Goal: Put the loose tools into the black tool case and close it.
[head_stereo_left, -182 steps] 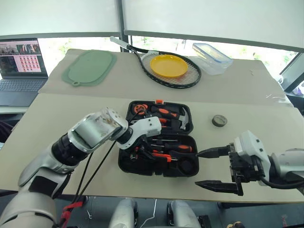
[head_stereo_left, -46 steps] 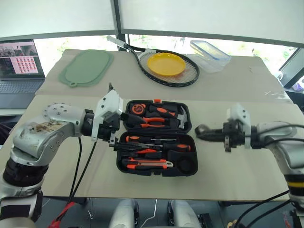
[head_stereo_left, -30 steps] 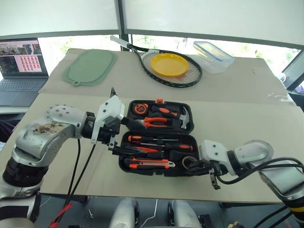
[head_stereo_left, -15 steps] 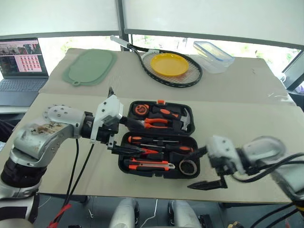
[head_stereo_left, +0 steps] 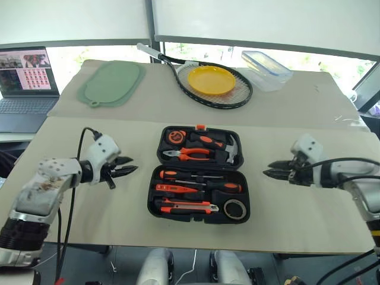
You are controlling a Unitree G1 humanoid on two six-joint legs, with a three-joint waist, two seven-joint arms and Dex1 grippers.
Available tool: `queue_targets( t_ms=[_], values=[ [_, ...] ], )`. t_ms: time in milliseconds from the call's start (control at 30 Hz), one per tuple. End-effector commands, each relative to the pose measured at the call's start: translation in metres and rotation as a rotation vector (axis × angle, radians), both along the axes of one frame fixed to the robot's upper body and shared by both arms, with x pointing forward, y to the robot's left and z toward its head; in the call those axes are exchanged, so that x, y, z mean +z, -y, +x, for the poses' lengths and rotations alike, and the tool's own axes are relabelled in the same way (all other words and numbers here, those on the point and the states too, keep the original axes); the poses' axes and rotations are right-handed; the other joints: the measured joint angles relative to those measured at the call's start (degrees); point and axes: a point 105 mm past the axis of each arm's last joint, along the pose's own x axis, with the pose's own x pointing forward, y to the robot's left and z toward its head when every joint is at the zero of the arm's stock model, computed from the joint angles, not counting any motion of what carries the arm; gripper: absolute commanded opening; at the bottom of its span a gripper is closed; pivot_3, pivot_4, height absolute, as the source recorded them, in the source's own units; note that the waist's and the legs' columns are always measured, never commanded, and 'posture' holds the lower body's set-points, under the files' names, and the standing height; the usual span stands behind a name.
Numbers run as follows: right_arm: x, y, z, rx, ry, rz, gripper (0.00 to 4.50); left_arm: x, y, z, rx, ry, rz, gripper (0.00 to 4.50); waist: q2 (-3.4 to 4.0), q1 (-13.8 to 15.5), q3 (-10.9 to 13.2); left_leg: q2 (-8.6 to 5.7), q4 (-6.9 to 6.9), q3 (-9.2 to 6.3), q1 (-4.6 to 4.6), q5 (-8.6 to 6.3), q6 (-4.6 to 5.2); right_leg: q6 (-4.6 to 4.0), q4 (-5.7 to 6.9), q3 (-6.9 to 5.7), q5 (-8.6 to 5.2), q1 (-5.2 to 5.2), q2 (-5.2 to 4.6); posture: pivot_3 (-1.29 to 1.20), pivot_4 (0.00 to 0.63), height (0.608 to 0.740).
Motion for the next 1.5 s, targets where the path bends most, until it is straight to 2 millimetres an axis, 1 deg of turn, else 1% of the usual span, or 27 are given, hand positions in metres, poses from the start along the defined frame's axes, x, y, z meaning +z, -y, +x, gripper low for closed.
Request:
queue_targets(
  t_ms=[33, 100, 167, 267, 300, 400, 467, 500, 600, 700, 767, 867, 967, 1067, 1167, 1267, 1333, 1367, 1400, 1433, 1500],
  values=[
    [0.001, -0.015, 0.004, 0.071, 0.040, -0.023, 0.05, -0.002, 0.019, 0.006, -0.052, 0.056, 0.027, 0.00, 0.00, 0.0, 0.0, -0.01, 0.02, 0.00, 0.00, 0.00, 0.00, 0.02, 0.00, 0.00, 0.02, 0.02, 0.00, 0.00, 0.150, 0.738],
    [-0.003, -0.020, 0.005, 0.092, 0.037, -0.026, 0.05, -0.006, 0.024, 0.007, -0.056, 0.058, 0.037, 0.00, 0.00, -0.1, 0.0, -0.04, 0.02, -0.01, 0.02, 0.00, 0.01, 0.03, 0.00, 0.02, 0.03, 0.03, 0.01, 0.00, 0.150, 0.738],
    [-0.006, -0.025, 0.010, 0.105, 0.053, -0.043, 0.05, -0.007, 0.036, 0.004, -0.076, 0.044, -0.007, 0.00, 0.00, -0.2, 0.0, -0.04, 0.02, -0.01, 0.00, 0.00, 0.01, 0.02, 0.01, 0.01, 0.03, 0.01, 0.05, 0.00, 0.150, 0.738],
    [-0.006, -0.032, 0.012, 0.135, 0.074, -0.037, 0.05, -0.008, 0.050, -0.006, -0.131, 0.019, -0.041, 0.00, 0.00, -0.3, 0.0, -0.02, 0.01, -0.01, 0.00, 0.00, 0.01, 0.02, 0.01, 0.02, 0.03, -0.01, 0.06, 0.00, 0.150, 0.738],
    [-0.005, -0.036, 0.010, 0.158, 0.079, -0.029, 0.05, -0.009, 0.053, -0.010, -0.152, 0.012, -0.046, 0.00, 0.00, -0.3, 0.0, -0.02, 0.01, -0.01, 0.00, 0.00, 0.01, 0.02, 0.01, 0.02, 0.03, -0.01, 0.06, 0.00, 0.150, 0.738],
    [-0.005, -0.045, -0.007, 0.260, 0.062, 0.002, 0.05, -0.011, 0.065, -0.026, -0.223, -0.023, -0.082, 0.00, 0.00, 0.0, 0.0, 0.00, 0.01, -0.02, 0.00, -0.01, 0.02, 0.02, -0.01, 0.02, 0.03, 0.01, 0.01, 0.00, 0.150, 0.738],
    [-0.006, -0.048, -0.023, 0.322, 0.030, 0.013, 0.05, -0.019, 0.067, -0.038, -0.260, -0.045, -0.049, 0.00, 0.00, 0.1, 0.0, -0.01, 0.01, -0.04, -0.02, -0.04, 0.08, 0.05, -0.05, 0.00, 0.02, 0.04, -0.06, 0.00, 0.150, 0.738],
    [-0.007, -0.047, -0.030, 0.343, 0.015, 0.012, 0.05, -0.025, 0.067, -0.043, -0.271, -0.053, -0.024, 0.00, 0.00, 0.2, 0.0, -0.02, 0.01, -0.04, -0.02, -0.06, 0.11, 0.07, -0.05, 0.00, 0.01, 0.04, -0.08, 0.00, 0.150, 0.738],
    [-0.011, -0.045, -0.041, 0.356, -0.005, 0.005, 0.05, -0.035, 0.062, -0.051, -0.264, -0.072, 0.009, 0.00, 0.02, 0.0, 0.0, 0.00, -0.01, -0.04, 0.03, -0.09, 0.13, 0.08, -0.09, 0.00, 0.00, 0.09, -0.09, 0.00, 0.150, 0.738],
    [-0.013, -0.039, -0.046, 0.330, -0.017, 0.013, 0.05, -0.039, 0.058, -0.054, -0.239, -0.088, 0.016, 0.00, 0.04, -0.1, 0.0, 0.01, -0.01, -0.03, 0.08, -0.09, 0.13, 0.07, -0.09, 0.02, -0.01, 0.12, -0.08, 0.00, 0.150, 0.738],
    [-0.015, -0.029, -0.041, 0.277, -0.010, -0.008, 0.05, -0.039, 0.054, -0.054, -0.220, -0.096, 0.026, 0.00, 0.04, -0.2, 0.0, 0.01, -0.01, -0.02, 0.09, -0.09, 0.13, 0.07, -0.08, 0.01, -0.01, 0.12, -0.08, 0.00, 0.150, 0.738],
    [-0.016, -0.014, -0.027, 0.184, 0.029, -0.041, 0.05, -0.038, 0.049, -0.056, -0.206, -0.113, 0.016, 0.00, 0.04, -0.2, 0.0, 0.00, -0.01, -0.02, 0.12, -0.09, 0.12, 0.07, -0.06, 0.02, -0.01, 0.14, -0.08, 0.00, 0.150, 0.738],
    [-0.010, -0.012, -0.015, 0.119, 0.063, -0.008, 0.05, -0.034, 0.052, -0.054, -0.194, -0.104, -0.016, 0.00, 0.04, -0.2, 0.0, 0.01, -0.01, 0.00, 0.13, -0.09, 0.12, 0.07, -0.05, 0.04, 0.00, 0.13, -0.08, 0.00, 0.150, 0.738],
    [-0.007, -0.012, -0.010, 0.106, 0.067, 0.000, 0.05, -0.036, 0.054, -0.050, -0.179, -0.101, -0.015, 0.00, 0.06, -0.1, 0.0, -0.01, -0.01, 0.00, 0.14, -0.07, 0.10, 0.07, -0.03, 0.05, 0.00, 0.12, -0.07, 0.00, 0.150, 0.738],
    [-0.007, -0.011, -0.011, 0.112, 0.062, -0.021, 0.05, -0.039, 0.047, -0.047, -0.153, -0.109, 0.013, 0.00, 0.06, 0.1, 0.0, -0.03, 0.00, 0.00, 0.14, -0.07, 0.11, 0.08, -0.04, 0.04, 0.00, 0.15, -0.09, 0.00, 0.150, 0.738],
    [-0.007, -0.002, -0.010, 0.073, 0.029, -0.026, 0.05, -0.039, 0.023, -0.044, -0.069, -0.174, 0.013, 0.00, 0.06, 0.0, 0.0, -0.01, 0.00, 0.00, 0.14, -0.07, 0.11, 0.08, -0.03, 0.04, 0.00, 0.15, -0.08, 0.00, 0.150, 0.738],
    [-0.004, 0.002, -0.012, 0.050, -0.004, -0.014, 0.60, -0.037, 0.003, -0.040, 0.010, -0.238, 0.008, 0.52, 0.07, -0.2, 0.0, 0.00, 0.00, 0.00, 0.15, -0.07, 0.10, 0.06, 0.00, 0.04, 0.00, 0.13, -0.04, 0.00, 0.150, 0.738],
    [-0.003, 0.004, -0.014, 0.047, -0.018, -0.012, 0.84, -0.034, -0.005, -0.037, 0.040, -0.249, -0.001, 0.74, 0.07, -0.4, 0.0, 0.01, -0.01, 0.00, 0.15, -0.06, 0.09, 0.05, 0.02, 0.04, -0.01, 0.12, -0.03, 0.00, 0.150, 0.738],
    [0.001, 0.008, -0.014, 0.040, -0.025, -0.014, 1.11, -0.027, -0.014, -0.029, 0.095, -0.260, -0.027, 1.07, 0.08, -0.5, 0.0, 0.04, -0.01, 0.00, 0.18, -0.06, 0.08, 0.02, 0.03, 0.05, -0.01, 0.12, 0.01, 0.00, 0.150, 0.738],
    [0.005, 0.012, -0.013, 0.028, -0.028, -0.014, 1.51, -0.020, -0.021, -0.022, 0.135, -0.268, -0.055, 1.47, 0.09, -0.6, 0.0, 0.04, -0.02, 0.00, 0.22, -0.04, 0.05, 0.01, 0.06, 0.07, -0.01, 0.12, 0.01, 0.00, 0.150, 0.738],
    [0.014, 0.015, -0.012, 0.007, -0.034, 0.007, 2.18, -0.008, -0.025, -0.015, 0.172, -0.300, -0.113, 2.16, 0.12, -0.7, 0.0, 0.01, -0.04, 0.00, 0.29, 0.00, -0.01, -0.04, 0.15, 0.07, -0.01, 0.13, 0.06, 0.00, 0.150, 0.738]
  ],
)
